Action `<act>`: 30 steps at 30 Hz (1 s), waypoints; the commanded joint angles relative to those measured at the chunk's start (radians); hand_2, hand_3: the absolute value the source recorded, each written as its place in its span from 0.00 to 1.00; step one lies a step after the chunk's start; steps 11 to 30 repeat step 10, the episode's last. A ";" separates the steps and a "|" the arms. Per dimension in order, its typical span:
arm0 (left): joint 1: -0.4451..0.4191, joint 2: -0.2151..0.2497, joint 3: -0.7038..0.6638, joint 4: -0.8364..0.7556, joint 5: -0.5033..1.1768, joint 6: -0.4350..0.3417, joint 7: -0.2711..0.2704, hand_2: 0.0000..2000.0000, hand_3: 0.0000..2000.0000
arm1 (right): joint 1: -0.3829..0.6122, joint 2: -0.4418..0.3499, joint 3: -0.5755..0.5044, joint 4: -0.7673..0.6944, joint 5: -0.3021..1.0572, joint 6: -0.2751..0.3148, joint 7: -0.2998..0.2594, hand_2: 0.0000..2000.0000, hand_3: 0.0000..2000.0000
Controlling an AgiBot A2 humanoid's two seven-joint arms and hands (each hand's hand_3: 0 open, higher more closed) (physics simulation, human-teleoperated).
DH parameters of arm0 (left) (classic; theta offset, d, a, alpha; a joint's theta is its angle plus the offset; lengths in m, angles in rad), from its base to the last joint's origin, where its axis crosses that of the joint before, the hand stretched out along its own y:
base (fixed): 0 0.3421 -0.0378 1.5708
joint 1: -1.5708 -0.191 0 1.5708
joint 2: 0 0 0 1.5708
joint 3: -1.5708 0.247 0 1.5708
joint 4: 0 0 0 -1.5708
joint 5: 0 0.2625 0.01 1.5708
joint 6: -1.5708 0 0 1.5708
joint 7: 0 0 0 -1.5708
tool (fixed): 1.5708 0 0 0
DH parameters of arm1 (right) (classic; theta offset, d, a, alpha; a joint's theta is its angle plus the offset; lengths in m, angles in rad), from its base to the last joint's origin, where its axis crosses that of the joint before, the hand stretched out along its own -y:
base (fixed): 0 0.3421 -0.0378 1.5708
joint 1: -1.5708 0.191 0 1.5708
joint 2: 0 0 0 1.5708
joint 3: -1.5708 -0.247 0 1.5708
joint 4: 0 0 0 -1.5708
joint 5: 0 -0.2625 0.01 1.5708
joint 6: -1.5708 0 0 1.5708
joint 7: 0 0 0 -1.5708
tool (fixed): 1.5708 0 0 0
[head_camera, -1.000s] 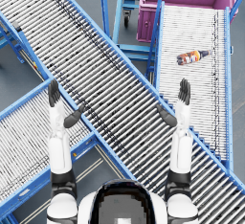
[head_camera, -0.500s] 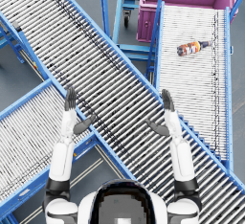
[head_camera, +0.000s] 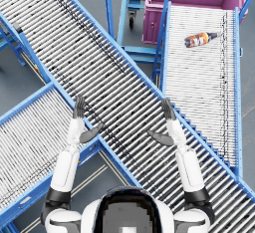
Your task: Pick up the oil and place it on the left assembly line, put the cola on the right, and keep Sprite still
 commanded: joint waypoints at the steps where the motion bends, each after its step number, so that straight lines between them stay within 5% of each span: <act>1: 0.000 0.000 0.000 0.000 0.000 0.000 0.000 0.00 0.00 | 0.000 0.000 0.000 0.000 0.000 0.000 0.000 0.00 0.00; 30: 0.000 0.000 0.000 0.000 0.000 0.000 0.000 0.00 0.00 | 0.000 0.000 0.000 0.000 0.000 0.000 0.000 0.00 0.00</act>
